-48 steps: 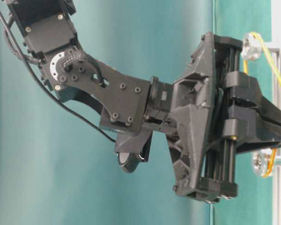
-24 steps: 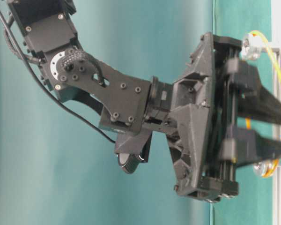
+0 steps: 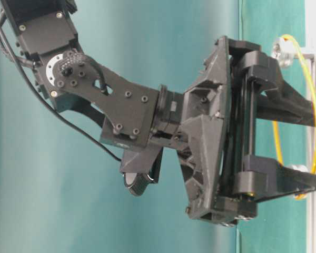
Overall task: Hook the rubber onto the shaft.
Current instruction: 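Open the right gripper to release the band and lift away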
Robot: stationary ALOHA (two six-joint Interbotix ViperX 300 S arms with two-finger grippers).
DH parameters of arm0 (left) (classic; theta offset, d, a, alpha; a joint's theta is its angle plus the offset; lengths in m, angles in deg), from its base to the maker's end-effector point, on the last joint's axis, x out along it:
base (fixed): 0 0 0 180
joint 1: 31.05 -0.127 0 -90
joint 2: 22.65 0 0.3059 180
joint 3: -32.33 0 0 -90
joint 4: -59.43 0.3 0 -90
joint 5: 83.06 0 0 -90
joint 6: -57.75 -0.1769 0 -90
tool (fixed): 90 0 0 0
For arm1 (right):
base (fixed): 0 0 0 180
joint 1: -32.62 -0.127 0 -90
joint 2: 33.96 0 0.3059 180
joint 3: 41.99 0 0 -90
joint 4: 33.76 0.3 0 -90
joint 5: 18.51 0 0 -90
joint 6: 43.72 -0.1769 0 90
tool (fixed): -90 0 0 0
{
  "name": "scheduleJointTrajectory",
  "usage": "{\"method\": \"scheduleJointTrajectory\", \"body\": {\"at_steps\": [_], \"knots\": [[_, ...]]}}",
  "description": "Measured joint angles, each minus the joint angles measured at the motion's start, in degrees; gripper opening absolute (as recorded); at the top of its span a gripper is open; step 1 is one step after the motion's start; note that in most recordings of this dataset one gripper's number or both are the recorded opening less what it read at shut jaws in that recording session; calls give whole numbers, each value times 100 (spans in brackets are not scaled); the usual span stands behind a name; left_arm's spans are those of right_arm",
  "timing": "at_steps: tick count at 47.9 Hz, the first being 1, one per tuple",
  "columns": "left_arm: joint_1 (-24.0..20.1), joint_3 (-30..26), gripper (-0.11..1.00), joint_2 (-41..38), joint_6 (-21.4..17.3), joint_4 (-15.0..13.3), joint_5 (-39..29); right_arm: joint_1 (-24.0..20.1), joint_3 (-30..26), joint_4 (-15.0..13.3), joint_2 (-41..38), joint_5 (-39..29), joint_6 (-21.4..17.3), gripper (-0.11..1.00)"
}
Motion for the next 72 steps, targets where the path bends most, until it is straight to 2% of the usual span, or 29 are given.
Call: {"method": "scheduleJointTrajectory", "body": {"at_steps": [10,42,59,72], "knots": [[0,0,2,0,0,0,0,0,0,-202,176,-35,18,85],[0,0,2,0,0,0,0,9,0,-527,993,-659,44,85],[0,0,2,0,0,0,-9,9,0,-545,1503,-1072,369,85],[0,0,2,0,0,0,0,9,0,-545,1767,-1239,422,85]]}}
